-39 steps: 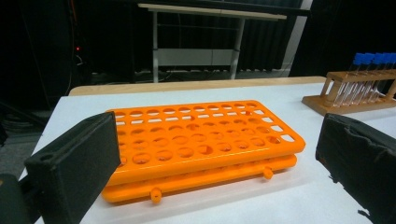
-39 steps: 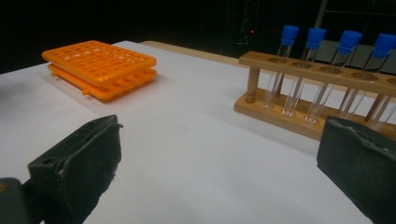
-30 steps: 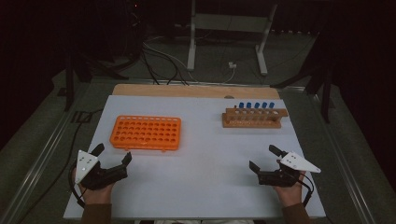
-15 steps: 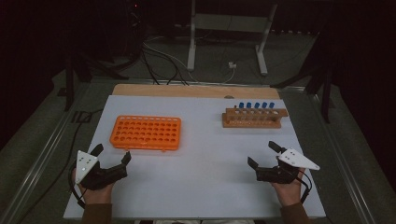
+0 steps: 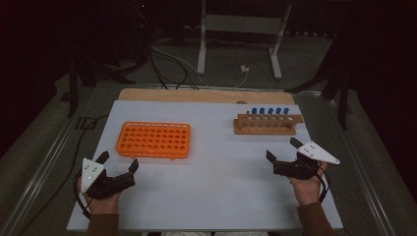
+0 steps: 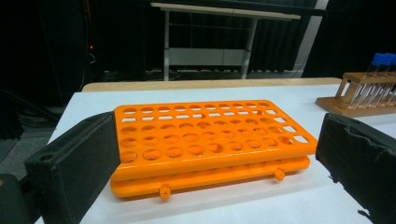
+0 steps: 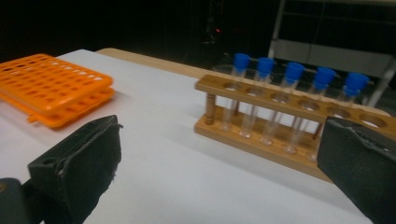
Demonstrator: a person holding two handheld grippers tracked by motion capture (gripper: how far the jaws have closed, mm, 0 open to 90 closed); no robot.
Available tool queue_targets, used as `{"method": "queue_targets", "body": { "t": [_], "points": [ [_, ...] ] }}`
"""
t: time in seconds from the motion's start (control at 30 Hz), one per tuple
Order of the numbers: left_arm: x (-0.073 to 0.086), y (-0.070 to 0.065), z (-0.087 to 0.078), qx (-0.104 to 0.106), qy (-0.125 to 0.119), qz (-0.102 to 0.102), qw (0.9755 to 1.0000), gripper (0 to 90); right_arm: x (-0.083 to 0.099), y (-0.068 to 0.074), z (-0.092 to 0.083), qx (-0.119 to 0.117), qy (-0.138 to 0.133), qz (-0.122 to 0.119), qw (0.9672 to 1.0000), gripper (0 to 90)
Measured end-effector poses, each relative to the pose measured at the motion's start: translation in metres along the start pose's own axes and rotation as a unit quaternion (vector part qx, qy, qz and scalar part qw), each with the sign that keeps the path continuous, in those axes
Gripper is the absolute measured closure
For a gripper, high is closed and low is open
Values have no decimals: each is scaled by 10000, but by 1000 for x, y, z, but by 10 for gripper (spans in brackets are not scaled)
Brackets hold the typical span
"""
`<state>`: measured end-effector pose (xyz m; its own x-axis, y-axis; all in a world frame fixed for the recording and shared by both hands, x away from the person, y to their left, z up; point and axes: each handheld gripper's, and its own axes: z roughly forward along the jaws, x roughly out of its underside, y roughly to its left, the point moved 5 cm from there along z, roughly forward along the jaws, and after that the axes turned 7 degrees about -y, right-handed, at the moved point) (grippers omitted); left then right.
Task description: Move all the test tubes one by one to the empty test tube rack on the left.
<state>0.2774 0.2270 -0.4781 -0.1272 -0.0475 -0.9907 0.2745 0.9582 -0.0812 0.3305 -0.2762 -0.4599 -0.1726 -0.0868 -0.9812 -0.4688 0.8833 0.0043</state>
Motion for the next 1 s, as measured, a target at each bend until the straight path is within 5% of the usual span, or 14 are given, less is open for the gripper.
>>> {"method": "queue_targets", "body": {
  "t": [0.23,0.77,1.0],
  "points": [
    [0,1,-1,-42,-30,-33,10000,7,-1,-17,15,229,246,134,9993,0],
    [1,1,0,-39,-39,-98,9999,7,-11,-45,39,371,175,242,9989,0],
    [1,2,1,-28,-48,-170,9998,7,-16,-64,55,433,373,344,9978,32]
  ]
}}
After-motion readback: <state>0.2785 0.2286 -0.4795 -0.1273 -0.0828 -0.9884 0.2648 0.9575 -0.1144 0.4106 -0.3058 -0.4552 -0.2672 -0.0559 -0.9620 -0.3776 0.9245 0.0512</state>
